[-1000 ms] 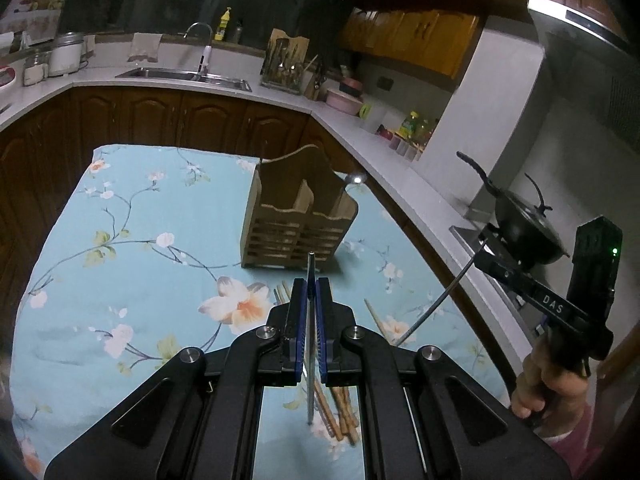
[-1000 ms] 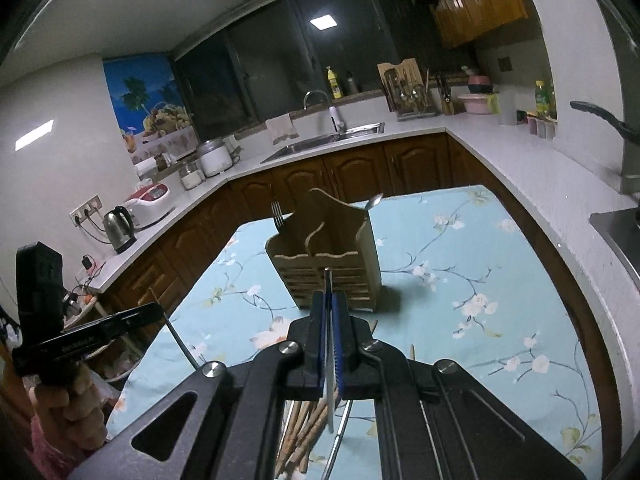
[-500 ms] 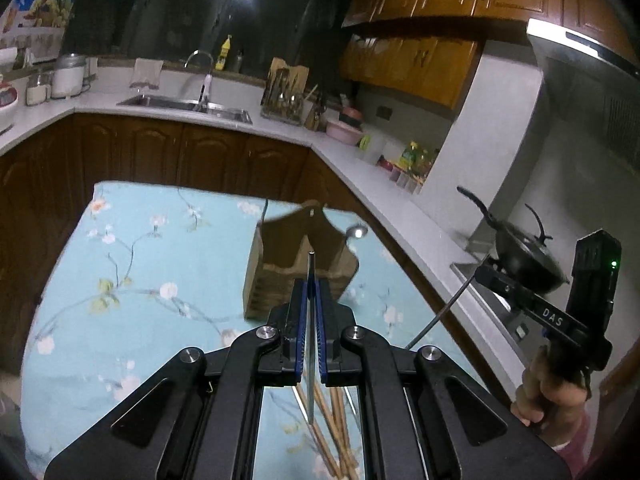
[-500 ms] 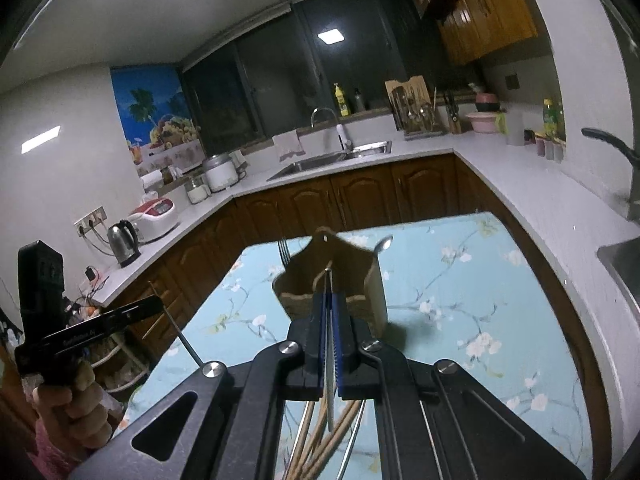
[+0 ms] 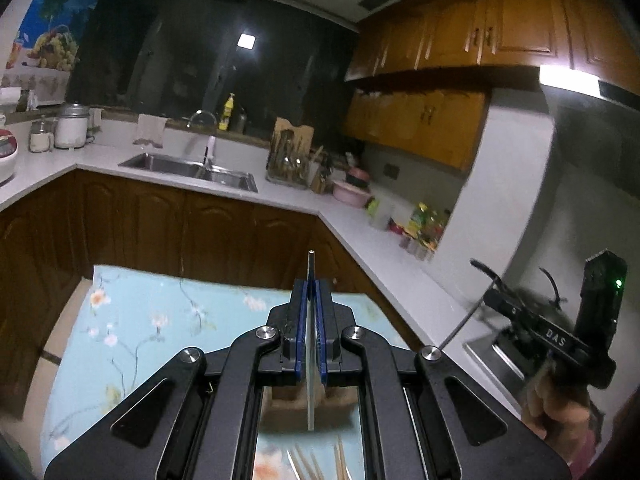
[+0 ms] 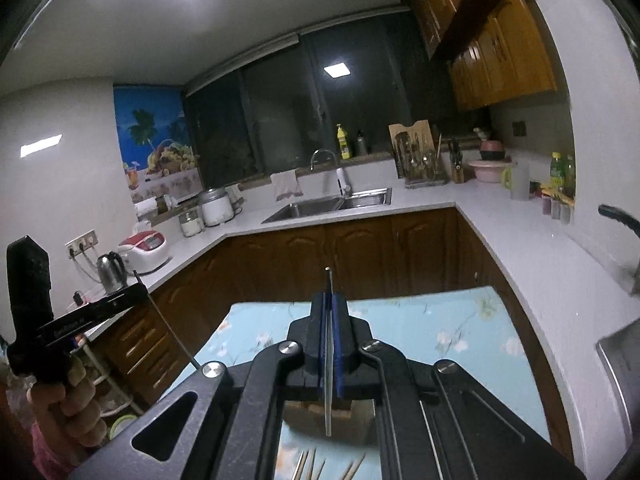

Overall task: Organize utensils
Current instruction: 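Lift both held metal utensils and carry them above the wooden holder, then lower the utensils into the holder and open both tools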

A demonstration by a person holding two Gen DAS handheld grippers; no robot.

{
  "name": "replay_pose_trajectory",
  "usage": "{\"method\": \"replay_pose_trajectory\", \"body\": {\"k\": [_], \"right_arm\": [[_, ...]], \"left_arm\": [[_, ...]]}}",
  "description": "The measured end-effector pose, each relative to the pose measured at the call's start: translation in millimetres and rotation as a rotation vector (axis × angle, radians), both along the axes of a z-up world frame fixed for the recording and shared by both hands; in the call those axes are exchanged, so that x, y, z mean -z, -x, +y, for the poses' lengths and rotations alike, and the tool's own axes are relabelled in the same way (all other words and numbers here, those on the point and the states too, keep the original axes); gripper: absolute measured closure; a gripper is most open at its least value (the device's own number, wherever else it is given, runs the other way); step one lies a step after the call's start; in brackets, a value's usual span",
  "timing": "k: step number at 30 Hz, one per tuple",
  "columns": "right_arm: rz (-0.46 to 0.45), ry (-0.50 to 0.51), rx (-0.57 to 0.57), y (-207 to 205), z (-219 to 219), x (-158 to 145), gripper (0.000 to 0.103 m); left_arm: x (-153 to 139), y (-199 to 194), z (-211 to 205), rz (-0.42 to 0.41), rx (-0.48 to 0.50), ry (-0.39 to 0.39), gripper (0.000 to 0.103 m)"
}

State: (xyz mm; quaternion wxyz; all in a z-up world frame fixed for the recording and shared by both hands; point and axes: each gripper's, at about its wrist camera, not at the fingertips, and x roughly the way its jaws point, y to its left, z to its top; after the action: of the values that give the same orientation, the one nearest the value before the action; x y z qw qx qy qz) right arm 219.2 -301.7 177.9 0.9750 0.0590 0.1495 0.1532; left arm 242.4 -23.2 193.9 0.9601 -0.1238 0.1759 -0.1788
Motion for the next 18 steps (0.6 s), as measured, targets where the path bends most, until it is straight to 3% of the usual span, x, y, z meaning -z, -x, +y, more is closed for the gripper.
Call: {"method": "replay_pose_trajectory", "body": {"k": [7,18], "right_arm": [[0.032,-0.019,0.012,-45,1,14,0.1],[0.153,-0.088,0.036,-79,-9,93,0.1]], "left_arm": [[24,-59,-10,0.03,-0.056,0.012,0.1],[105,-86,-20,0.129,-0.089,0.031,0.1]]}}
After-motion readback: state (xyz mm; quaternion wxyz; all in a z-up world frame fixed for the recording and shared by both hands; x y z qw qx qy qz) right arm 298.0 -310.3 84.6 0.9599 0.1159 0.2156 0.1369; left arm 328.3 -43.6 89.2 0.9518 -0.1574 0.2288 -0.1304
